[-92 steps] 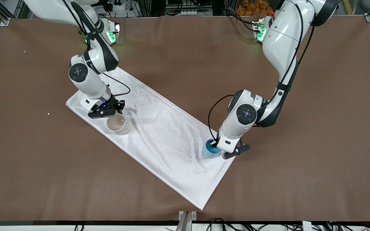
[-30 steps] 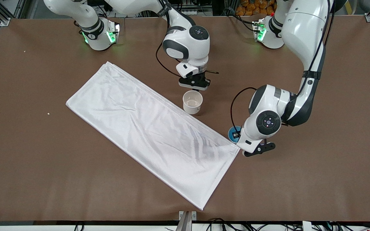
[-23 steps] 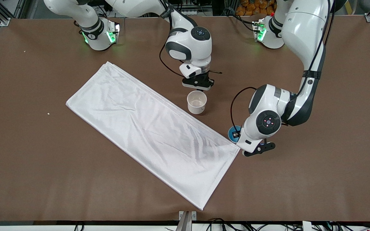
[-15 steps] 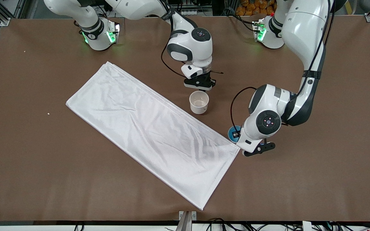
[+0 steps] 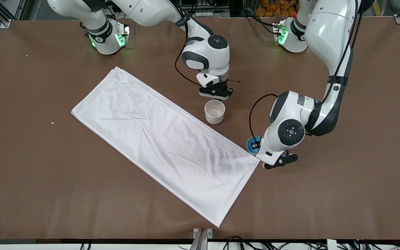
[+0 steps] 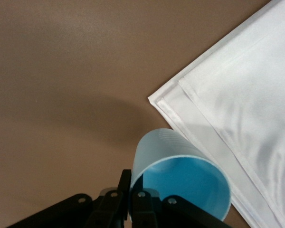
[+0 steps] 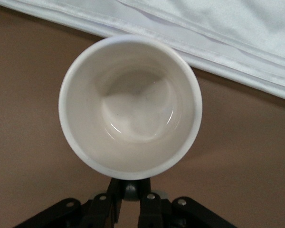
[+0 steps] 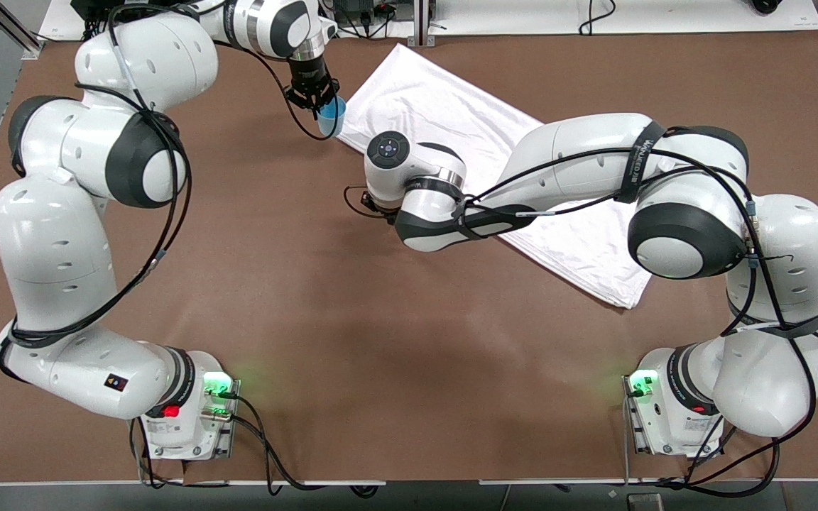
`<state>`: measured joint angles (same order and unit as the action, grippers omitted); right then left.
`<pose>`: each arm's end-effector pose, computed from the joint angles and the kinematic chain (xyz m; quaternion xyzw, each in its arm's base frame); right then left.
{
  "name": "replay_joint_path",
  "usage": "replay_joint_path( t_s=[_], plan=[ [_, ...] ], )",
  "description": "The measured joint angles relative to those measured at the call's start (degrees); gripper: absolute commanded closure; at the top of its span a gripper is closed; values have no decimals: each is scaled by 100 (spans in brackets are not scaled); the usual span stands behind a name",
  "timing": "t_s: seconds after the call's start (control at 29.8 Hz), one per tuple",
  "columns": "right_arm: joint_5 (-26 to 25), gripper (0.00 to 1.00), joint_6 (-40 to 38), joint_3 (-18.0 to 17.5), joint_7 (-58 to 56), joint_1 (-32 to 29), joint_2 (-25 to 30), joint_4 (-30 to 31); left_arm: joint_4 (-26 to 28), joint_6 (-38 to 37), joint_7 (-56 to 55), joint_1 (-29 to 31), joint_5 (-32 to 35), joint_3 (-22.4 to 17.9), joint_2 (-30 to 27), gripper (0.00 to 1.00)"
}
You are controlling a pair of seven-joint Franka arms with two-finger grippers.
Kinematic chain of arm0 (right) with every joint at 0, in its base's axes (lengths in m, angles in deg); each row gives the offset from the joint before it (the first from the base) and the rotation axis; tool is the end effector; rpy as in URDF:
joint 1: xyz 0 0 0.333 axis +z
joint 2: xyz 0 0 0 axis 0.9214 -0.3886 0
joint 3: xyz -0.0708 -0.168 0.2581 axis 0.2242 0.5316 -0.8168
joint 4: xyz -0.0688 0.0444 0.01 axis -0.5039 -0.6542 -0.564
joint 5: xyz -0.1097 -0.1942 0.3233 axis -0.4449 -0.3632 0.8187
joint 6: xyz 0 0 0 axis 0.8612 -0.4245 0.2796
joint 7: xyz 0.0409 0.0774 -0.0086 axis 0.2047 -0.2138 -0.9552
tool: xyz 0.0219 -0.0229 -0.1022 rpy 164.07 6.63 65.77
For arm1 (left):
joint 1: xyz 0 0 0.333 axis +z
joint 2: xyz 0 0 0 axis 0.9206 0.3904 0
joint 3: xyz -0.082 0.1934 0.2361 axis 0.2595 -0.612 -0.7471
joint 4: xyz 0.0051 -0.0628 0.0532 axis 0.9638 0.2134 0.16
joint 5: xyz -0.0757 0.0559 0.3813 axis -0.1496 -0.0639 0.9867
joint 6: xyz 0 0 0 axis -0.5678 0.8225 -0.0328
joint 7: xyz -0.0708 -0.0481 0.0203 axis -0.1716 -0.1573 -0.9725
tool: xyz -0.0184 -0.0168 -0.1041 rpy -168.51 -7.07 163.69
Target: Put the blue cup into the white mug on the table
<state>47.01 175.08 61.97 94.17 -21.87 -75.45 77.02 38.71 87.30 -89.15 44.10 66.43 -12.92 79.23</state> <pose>0.3643 0.6004 0.2337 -0.9864 0.1386 -0.0786 0.0415 0.6441 -0.2852 0.3010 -0.9871 -0.1385 0.0756 0.0268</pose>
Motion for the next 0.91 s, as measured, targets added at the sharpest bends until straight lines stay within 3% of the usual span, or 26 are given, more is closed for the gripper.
replay_joint_path(
  t_s=[0.07,0.1,0.13,0.17,0.54,0.91],
  plan=[
    [-1,39,0,-1,32,2,-1,-17,0,-29,0,0,-27,0,-17,100],
    [-2,34,0,-1,53,3,-1,-25,0,-42,0,0,-35,0,-25,100],
    [-3,22,0,-1,88,4,-2,-36,0,-56,0,0,-40,1,-33,100],
    [-4,1,0,-2,124,5,-2,-49,0,-65,0,0,-43,1,-40,100],
    [-4,0,-104,-20,280,11,54,-297,0,-95,0,0,-52,8,-58,100],
    [-4,0,-1674,-458,-131,-254,922,-480,0,-197,-1,-9,-181,28,-80,100]
  ],
)
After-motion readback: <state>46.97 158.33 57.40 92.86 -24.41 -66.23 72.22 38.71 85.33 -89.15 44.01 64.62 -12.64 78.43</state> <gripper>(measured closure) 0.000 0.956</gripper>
